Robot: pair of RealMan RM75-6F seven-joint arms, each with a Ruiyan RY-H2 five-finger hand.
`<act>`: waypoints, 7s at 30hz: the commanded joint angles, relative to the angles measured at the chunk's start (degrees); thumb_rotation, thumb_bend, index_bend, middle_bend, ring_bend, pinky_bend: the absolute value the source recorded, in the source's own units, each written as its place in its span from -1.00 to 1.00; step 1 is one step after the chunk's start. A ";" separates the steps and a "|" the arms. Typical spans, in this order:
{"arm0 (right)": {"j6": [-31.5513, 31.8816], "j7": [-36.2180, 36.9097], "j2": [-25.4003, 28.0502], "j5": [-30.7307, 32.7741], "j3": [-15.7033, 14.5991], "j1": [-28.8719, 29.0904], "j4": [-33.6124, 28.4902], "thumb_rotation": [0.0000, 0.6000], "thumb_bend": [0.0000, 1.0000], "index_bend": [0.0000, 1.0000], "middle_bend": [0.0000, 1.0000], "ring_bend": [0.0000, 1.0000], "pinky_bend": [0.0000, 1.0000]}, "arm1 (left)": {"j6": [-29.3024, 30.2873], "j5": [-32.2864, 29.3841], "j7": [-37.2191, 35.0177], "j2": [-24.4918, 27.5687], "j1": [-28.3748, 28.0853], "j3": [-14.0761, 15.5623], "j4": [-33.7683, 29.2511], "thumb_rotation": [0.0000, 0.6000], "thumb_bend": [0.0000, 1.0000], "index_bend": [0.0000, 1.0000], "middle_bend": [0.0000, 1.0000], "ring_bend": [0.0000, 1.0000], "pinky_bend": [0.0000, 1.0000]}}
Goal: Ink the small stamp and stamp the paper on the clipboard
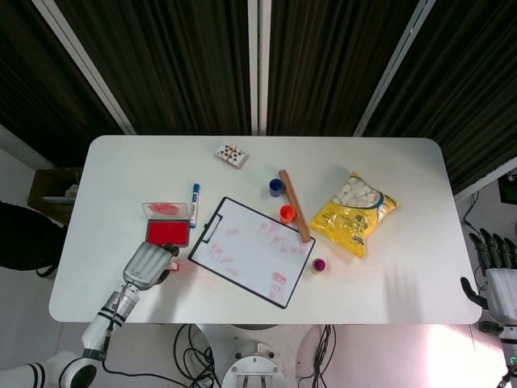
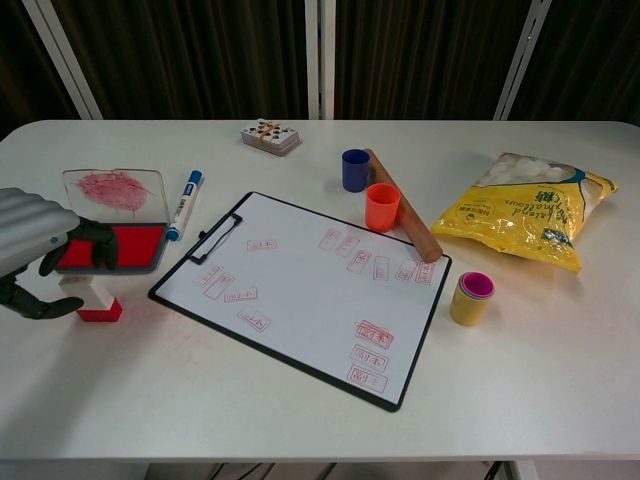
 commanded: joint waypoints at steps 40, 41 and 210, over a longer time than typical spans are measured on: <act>-1.45 0.01 -1.44 0.62 -0.17 0.43 1.67 1.00 -0.48 -1.00 -1.00 -1.00 -1.00 | -2.03 -4.16 -3.26 0.15 -1.75 0.60 0.24 1.00 -0.30 0.02 0.06 0.29 0.61; -1.47 -0.03 -1.44 0.61 -0.19 0.43 1.67 1.00 -0.48 -1.00 -1.00 -1.00 -1.00 | -2.00 -4.19 -3.33 0.15 -1.78 0.59 0.31 1.00 -0.30 0.03 0.07 0.29 0.61; -3.07 2.54 -1.64 2.70 0.24 0.21 4.25 1.00 -0.41 -1.00 -1.00 -1.00 -1.00 | -12.73 -19.58 -9.16 -19.41 -24.36 -9.35 17.76 1.00 -0.15 0.39 0.44 0.53 0.68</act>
